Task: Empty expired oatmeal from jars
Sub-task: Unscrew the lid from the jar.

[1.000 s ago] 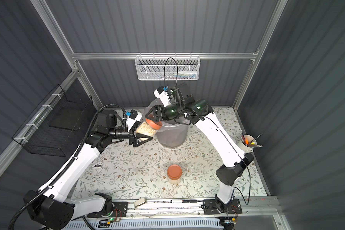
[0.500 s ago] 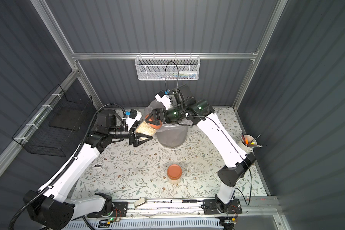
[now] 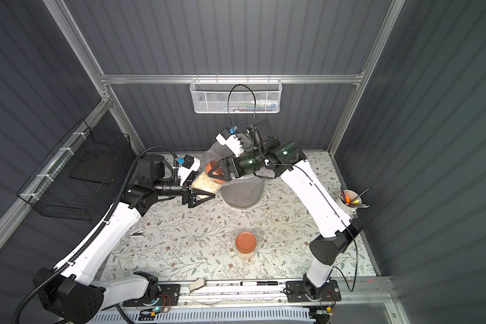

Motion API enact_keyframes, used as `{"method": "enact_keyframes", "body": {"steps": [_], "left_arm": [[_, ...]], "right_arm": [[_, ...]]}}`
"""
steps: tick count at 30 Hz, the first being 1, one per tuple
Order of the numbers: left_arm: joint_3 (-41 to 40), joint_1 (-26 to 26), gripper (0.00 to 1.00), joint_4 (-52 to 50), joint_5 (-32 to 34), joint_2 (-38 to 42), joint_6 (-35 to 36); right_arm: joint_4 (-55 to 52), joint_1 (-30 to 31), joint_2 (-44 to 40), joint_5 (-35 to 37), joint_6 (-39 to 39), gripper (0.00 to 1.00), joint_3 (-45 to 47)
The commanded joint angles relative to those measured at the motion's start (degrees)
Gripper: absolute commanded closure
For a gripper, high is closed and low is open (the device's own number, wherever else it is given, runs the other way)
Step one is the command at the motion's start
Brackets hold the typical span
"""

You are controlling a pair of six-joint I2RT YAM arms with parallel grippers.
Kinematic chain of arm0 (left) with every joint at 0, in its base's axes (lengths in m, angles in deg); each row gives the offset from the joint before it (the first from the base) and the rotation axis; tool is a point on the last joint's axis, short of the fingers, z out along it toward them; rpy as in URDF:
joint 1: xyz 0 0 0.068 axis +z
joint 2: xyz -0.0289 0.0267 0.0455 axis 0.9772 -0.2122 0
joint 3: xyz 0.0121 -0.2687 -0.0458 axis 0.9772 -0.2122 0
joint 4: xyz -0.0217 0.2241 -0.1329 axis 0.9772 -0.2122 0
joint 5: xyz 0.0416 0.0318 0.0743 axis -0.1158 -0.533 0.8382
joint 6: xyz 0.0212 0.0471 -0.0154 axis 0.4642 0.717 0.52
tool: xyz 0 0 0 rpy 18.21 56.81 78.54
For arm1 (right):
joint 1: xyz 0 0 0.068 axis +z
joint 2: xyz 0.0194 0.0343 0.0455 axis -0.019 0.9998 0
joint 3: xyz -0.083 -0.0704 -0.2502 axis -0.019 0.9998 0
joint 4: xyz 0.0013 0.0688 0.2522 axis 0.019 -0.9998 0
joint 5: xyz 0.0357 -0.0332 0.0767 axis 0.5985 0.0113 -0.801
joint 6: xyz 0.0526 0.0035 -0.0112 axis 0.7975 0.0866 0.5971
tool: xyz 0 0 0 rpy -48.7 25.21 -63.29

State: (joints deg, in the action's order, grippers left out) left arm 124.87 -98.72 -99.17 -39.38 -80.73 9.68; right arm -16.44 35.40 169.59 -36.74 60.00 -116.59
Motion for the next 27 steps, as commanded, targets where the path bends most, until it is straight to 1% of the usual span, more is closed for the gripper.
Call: {"method": "enact_keyframes", "body": {"steps": [1,4,7,10,13,15,17,20,25,27], "left_arm": [[3.77,0.15,1.0,5.19,-3.09,1.2,-0.43],[3.88,0.15,1.0,5.29,-3.8,0.92,-0.55],[3.5,0.14,1.0,5.54,-4.24,1.14,-0.9],[2.59,0.14,1.0,6.79,-4.21,1.88,-1.68],[1.71,0.14,1.0,8.55,-4.05,2.4,-2.45],[0.83,0.2,1.0,9.98,-3.78,2.7,-3.17],[0.39,0.15,1.0,10.54,-3.73,2.64,-3.4],[0.22,0.14,1.0,10.51,-3.54,2.71,-3.28],[0.38,0.23,1.0,9.92,-2.47,2.73,-2.76],[0.66,0.23,1.0,9.92,-2.13,2.71,-2.75]], "right_arm": [[-5.06,-0.07,-0.49,-3.6,-12.57,0.33,1.56],[-6.51,-1.33,-0.06,-7.21,-17.81,0.33,-0.25],[-7.43,-3.21,0.91,-11.59,-20.29,0.35,-3.12],[-7.71,-4.76,1.7,-14.46,-21.13,0.37,-6.1],[-7.29,-5.9,2.22,-16.63,-19.87,0.39,-8.26],[-5.7,-6.42,1.78,-16.89,-17.97,0.39,-8.19],[-2.9,-7.44,0.72,-17.48,-15.55,0.39,-6.74],[4.98,-9.29,-2.5,-18.48,-9.56,0.4,-1.08],[14.34,-13.32,-8.79,-15.9,-2.41,0.38,8.58],[18.27,-15.16,-12.72,-13.27,0.52,0.37,13.99]]}}
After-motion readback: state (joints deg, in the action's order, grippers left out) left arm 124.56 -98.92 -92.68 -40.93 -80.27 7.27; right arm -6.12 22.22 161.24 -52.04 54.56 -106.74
